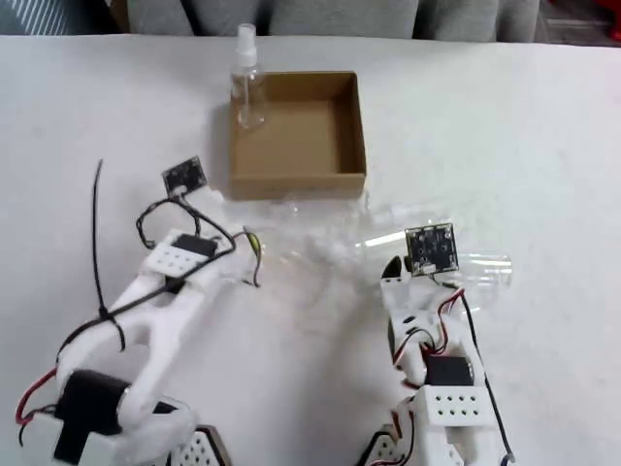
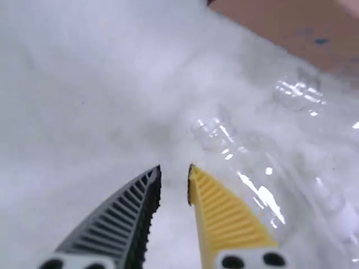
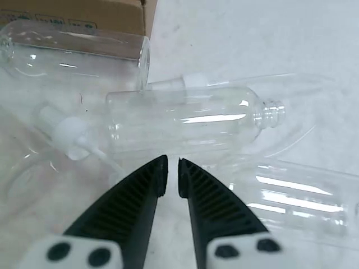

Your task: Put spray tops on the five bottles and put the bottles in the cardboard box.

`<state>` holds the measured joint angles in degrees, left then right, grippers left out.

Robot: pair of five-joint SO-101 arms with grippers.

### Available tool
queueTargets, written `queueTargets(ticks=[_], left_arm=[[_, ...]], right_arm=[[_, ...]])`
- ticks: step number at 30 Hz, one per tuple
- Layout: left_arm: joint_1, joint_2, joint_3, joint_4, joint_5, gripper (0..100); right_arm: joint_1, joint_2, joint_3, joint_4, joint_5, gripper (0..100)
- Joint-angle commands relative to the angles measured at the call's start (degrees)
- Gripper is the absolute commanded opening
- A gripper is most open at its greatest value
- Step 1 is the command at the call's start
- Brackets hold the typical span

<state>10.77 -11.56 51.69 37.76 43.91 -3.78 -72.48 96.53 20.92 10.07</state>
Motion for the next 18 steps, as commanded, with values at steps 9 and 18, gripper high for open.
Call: queueTargets(ticks=[9,18], left_arm=[[12.0,-23.2,3.5,6.6,2.5,11],[5.7,-23.1,7.9,-1.1,6.9,11]], right_arm=[[0.2,0.1,0.4,0.2,0.8,1.7],[0.2,0.2,0.4,0.3,0.8,1.7]])
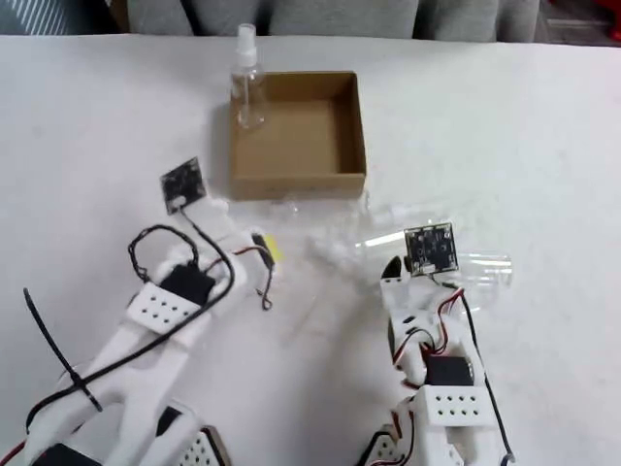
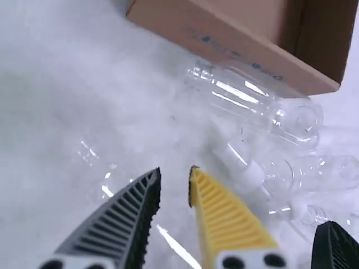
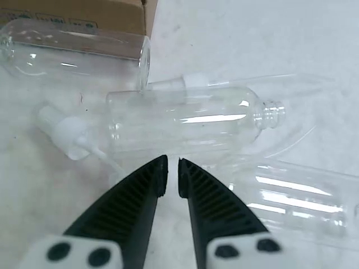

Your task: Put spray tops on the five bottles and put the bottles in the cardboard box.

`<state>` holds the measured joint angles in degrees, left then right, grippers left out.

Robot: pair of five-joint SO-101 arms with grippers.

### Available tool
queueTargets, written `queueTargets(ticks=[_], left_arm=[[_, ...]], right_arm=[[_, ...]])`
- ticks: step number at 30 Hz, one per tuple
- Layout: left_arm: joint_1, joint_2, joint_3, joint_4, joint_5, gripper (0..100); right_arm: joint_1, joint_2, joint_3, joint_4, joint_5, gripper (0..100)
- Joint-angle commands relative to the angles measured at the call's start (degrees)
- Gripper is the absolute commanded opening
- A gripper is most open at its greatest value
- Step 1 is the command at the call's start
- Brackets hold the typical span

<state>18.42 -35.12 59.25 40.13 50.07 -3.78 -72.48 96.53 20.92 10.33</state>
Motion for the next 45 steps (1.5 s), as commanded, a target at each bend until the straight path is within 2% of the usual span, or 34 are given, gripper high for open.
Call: queueTargets(ticks=[1,4,9,11,14,18,26,33,37,40,45], left_arm=[[-2.2,1.4,0.4,-3.2,0.7,11],[-3.3,3.1,0.4,-2.5,0.6,17],[-3.7,1.2,-1.8,6.0,0.5,28],[-5.2,-1.1,-3.9,9.4,0.2,27],[-6.7,-3.2,-5.6,13.8,-5.5,25],[-6.7,-0.7,-5.1,17.8,-8.1,22],[-5.7,11.1,-4.7,16.4,-9.4,34],[-4.4,23.2,-4.9,6.4,-6.9,34],[-2.4,25.3,-4.9,4.0,-6.9,34],[-2.2,24.2,-4.9,3.8,-6.9,28],[-2.4,20.6,-4.9,3.7,-7.5,3]], right_arm=[[0.2,0.2,0.4,0.3,0.5,1.7],[0.1,0.2,0.4,0.3,0.5,1.7],[0.1,0.2,0.4,0.3,0.5,1.7],[0.1,0.2,0.4,0.3,0.5,1.7],[-0.7,0.2,0.4,0.3,0.5,1.7],[-0.7,0.2,0.4,0.3,0.5,1.7],[-0.7,0.2,0.4,0.3,0.5,1.7],[-0.7,0.2,0.4,1.2,0.6,1.7],[-0.7,0.2,0.4,1.1,0.6,1.7],[-0.7,0.2,0.4,1.1,0.6,1.7],[-0.7,0.2,0.4,1.1,0.6,1.7]])
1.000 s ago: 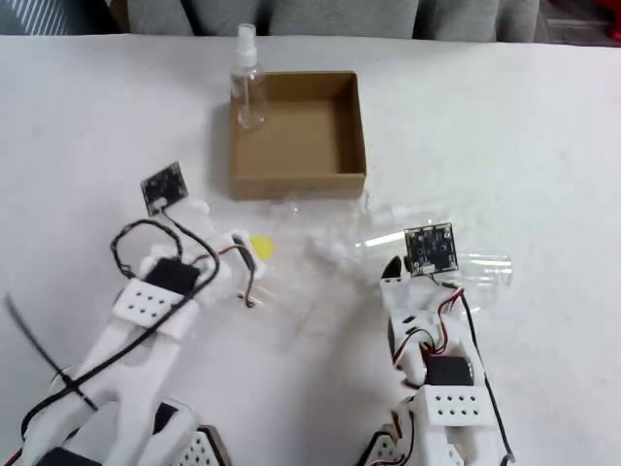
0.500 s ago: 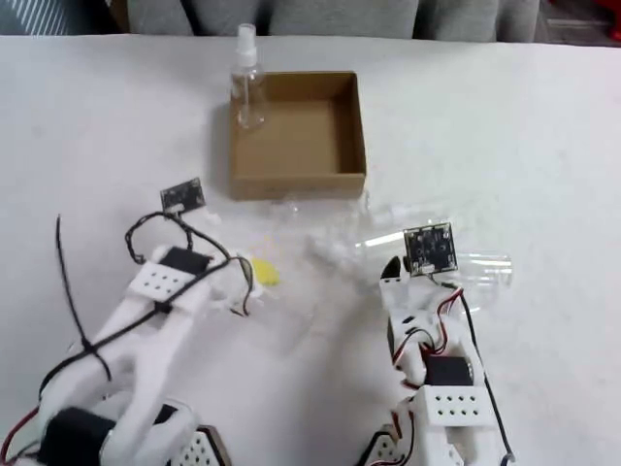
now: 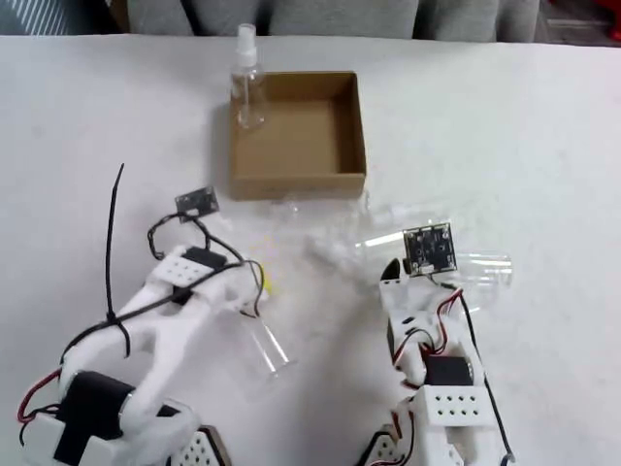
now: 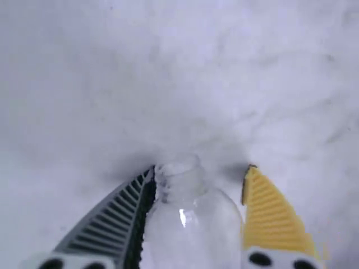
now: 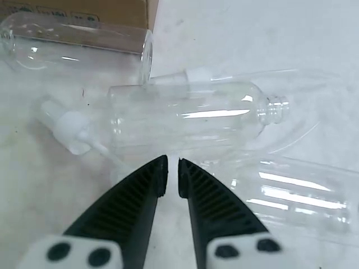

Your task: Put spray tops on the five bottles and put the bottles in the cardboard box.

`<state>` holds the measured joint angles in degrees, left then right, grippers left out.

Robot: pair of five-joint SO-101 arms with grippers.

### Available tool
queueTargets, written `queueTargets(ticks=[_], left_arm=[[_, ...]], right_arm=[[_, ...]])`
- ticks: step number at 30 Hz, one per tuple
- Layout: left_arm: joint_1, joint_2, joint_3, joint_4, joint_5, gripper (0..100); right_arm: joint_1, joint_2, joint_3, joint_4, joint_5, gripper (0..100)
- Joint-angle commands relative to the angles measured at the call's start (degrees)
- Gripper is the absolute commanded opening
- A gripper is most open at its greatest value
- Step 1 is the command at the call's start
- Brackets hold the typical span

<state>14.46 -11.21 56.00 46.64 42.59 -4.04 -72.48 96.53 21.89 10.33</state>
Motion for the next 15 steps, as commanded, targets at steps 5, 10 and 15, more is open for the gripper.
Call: queueTargets(ticks=[5,10,15], left_arm=[[1.4,-7.3,-1.7,-2.5,-8.3,7],[1.3,-7.8,-3.6,-1.8,-13.5,4],[1.3,-8.0,-4.7,-1.1,-15.3,4]], right_arm=[[-0.5,0.2,0.4,0.1,0.6,1.7],[-0.5,0.2,0.4,0.1,0.6,1.7],[-0.5,0.2,0.4,0.1,0.6,1.7]])
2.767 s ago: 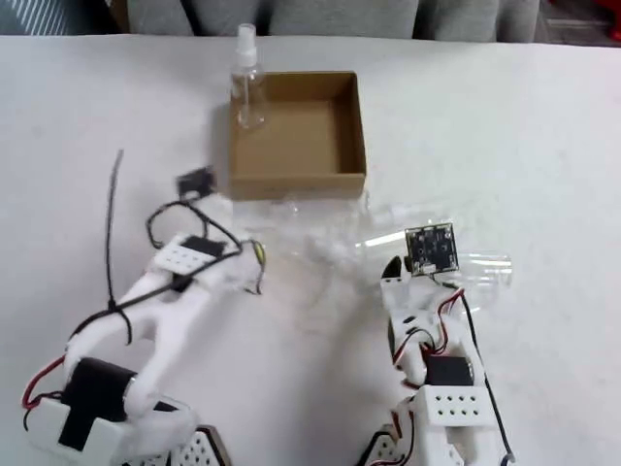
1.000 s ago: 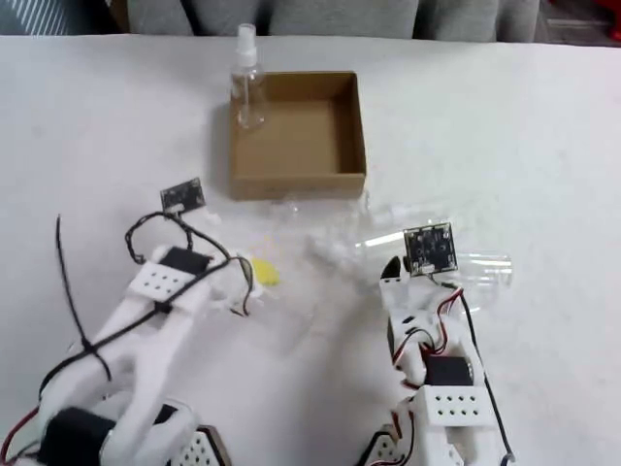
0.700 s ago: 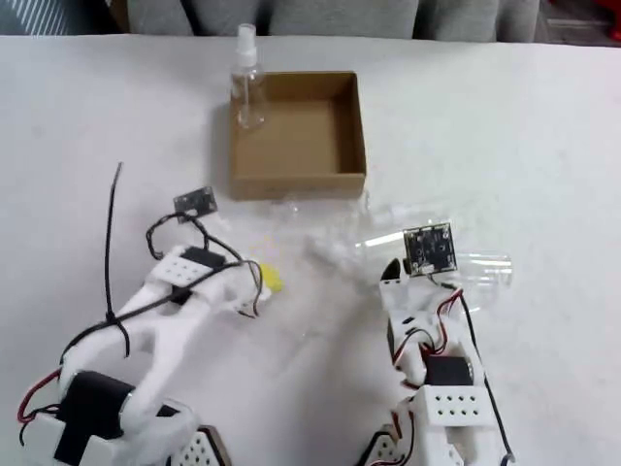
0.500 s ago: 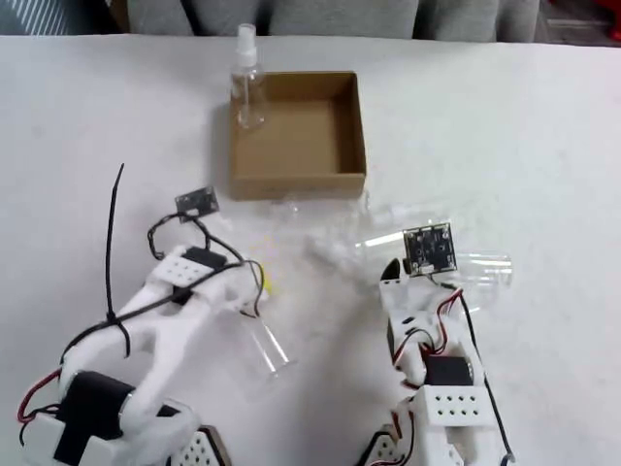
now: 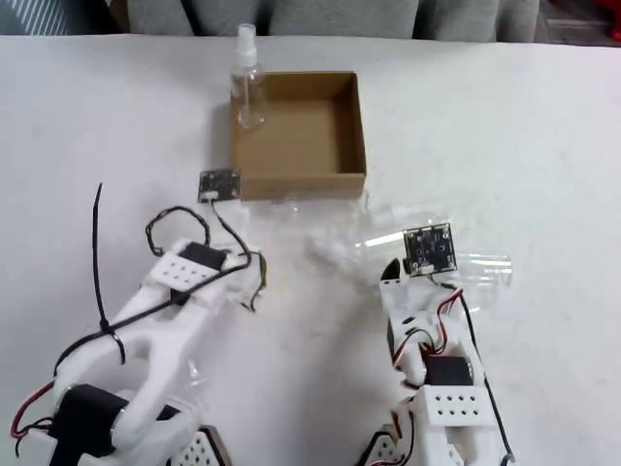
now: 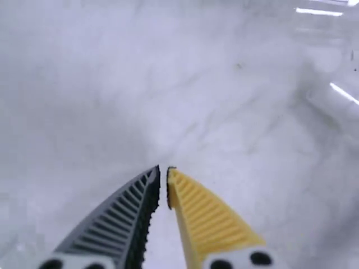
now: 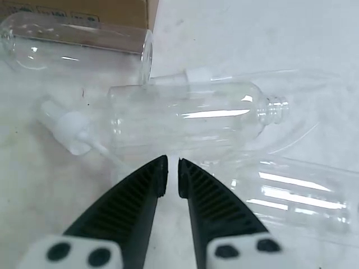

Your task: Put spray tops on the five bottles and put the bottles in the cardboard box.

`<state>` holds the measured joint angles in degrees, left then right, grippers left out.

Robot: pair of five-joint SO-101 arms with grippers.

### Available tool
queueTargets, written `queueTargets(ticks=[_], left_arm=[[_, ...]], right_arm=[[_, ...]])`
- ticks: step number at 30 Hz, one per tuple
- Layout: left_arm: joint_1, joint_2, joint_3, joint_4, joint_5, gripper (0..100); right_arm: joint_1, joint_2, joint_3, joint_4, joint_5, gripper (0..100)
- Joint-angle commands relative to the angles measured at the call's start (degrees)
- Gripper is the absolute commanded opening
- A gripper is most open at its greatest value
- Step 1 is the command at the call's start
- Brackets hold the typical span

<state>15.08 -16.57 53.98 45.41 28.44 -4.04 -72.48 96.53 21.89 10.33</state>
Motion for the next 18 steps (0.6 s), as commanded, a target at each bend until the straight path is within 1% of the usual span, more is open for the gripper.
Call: queueTargets(ticks=[1,3,5,7,8,9,12,13,14,15,18], left_arm=[[0.6,-2.9,-2.5,0.0,-1.6,4],[-1.6,-3.2,-3.1,0.7,-3.3,5],[-4.4,-5.1,-5.7,4.0,-10.5,9],[-7.4,-8.0,-8.3,9.7,-19.4,15],[-8.9,-9.8,-9.1,12.3,-21.8,18],[-10.0,-11.6,-9.6,14.7,-21.6,20],[-11.6,-17.4,-8.4,20.5,-16.2,21],[-12.4,-19.4,-7.6,22.6,-15.6,21],[-13.1,-21.6,-6.7,25.0,-17.1,21],[-13.3,-23.8,-5.9,27.2,-20.8,21],[-13.2,-30.5,-2.9,33.8,-41.2,21]], right_arm=[[-0.5,0.2,0.4,0.1,0.6,1.7],[-0.5,0.2,0.4,0.1,0.6,1.7],[-0.5,0.2,0.4,0.1,0.6,1.7],[-0.5,0.2,0.4,0.1,0.6,1.7],[-0.5,0.2,0.4,0.1,0.6,1.7],[-0.5,0.2,0.4,0.1,0.6,1.7],[-0.5,0.2,0.4,0.1,0.6,1.7],[-0.6,0.2,0.4,0.0,0.6,1.7],[-0.6,0.2,0.4,0.0,0.6,1.7],[-0.6,0.2,0.4,0.0,0.6,1.7],[-0.6,0.2,0.4,0.0,0.6,1.7]])
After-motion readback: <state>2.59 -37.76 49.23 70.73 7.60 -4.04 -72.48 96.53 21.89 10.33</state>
